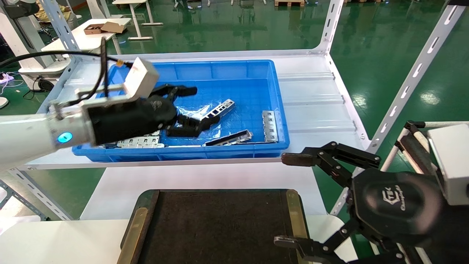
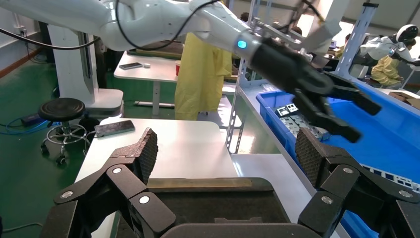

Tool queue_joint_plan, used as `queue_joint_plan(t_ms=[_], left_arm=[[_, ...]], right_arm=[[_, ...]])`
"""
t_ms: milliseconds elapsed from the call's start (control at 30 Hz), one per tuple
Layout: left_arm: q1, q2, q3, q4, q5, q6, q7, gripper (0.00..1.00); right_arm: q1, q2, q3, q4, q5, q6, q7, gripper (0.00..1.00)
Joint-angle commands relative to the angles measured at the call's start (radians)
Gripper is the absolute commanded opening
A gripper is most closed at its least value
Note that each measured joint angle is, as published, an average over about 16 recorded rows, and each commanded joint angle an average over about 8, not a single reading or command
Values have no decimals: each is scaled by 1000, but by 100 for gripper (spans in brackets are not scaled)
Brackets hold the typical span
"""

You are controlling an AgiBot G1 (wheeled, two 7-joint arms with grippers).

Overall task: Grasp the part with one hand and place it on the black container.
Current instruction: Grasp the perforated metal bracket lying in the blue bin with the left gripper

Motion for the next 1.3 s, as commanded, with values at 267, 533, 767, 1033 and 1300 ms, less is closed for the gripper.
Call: queue_joint_plan(t_ms=[267, 533, 767, 1033, 1300], left_arm=[[-104, 161, 25, 305, 74, -138, 116, 100], [-153, 268, 28, 519, 92, -237, 241, 100], [-173, 331, 20, 638, 87, -322, 307, 71], [-168, 352, 10, 684, 68, -360, 353, 0], [-158, 355, 6, 701, 52, -361, 362, 0]], right_arm=[[0, 0, 0, 0, 0, 0, 0, 100], [0, 0, 0, 0, 0, 0, 0, 100], [0, 0, -1, 0, 0, 0, 0, 57], [0, 0, -1, 0, 1, 0, 0, 0], [0, 0, -1, 0, 1, 0, -1, 0]])
